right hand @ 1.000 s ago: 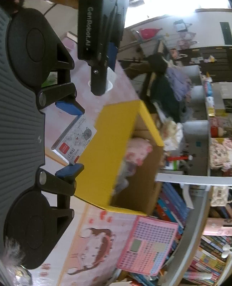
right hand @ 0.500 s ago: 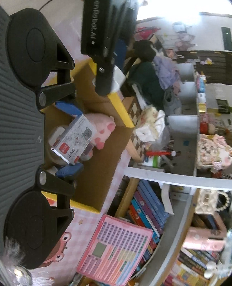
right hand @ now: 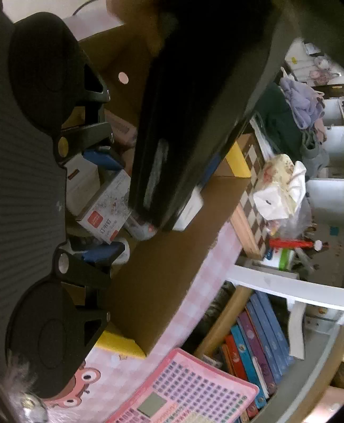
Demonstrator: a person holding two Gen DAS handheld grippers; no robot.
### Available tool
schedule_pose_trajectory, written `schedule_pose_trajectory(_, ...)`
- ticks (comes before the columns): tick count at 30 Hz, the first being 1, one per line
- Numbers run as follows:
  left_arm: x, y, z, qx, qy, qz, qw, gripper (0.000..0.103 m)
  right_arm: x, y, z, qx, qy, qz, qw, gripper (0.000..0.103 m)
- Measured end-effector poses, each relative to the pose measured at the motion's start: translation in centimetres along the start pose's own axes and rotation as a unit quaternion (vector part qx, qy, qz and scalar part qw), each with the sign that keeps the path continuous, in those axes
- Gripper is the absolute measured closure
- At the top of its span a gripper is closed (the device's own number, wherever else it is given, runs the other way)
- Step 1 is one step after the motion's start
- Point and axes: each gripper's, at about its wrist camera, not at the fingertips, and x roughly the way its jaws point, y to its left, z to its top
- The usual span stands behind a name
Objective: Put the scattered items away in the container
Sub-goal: 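Lower the charger cube and card box into the box and open both grippers, then raise both tools out of the box and pull back from it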
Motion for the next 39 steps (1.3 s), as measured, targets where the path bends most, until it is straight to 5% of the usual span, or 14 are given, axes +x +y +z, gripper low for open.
schedule_pose_trajectory(7, 1.6, 0.4, 0.5, -0.01, 0.023, 0.012, 0.9996, 0.062, 0.3, 0.3, 0.8, -0.009, 0.001, -0.008, 1.0, 0.045)
schedule_pose_trajectory(11, 1.3, 0.2, 0.6, -0.008, 0.018, 0.008, 0.9998, 0.044, -0.2, 0.3, 0.6, -0.004, -0.014, -0.006, 1.0, 0.031)
schedule_pose_trajectory(25, -9.9, -0.7, -2.1, 0.005, -0.101, 0.018, 0.9947, 0.035, -7.2, 1.9, -0.5, 0.044, -0.094, -0.015, 0.994, 0.03)
schedule_pose_trajectory(39, -18.3, -3.4, -10.8, -0.004, -0.166, 0.005, 0.9861, 0.03, -16.1, 6.8, -7.3, 0.095, -0.172, -0.107, 0.975, 0.029)
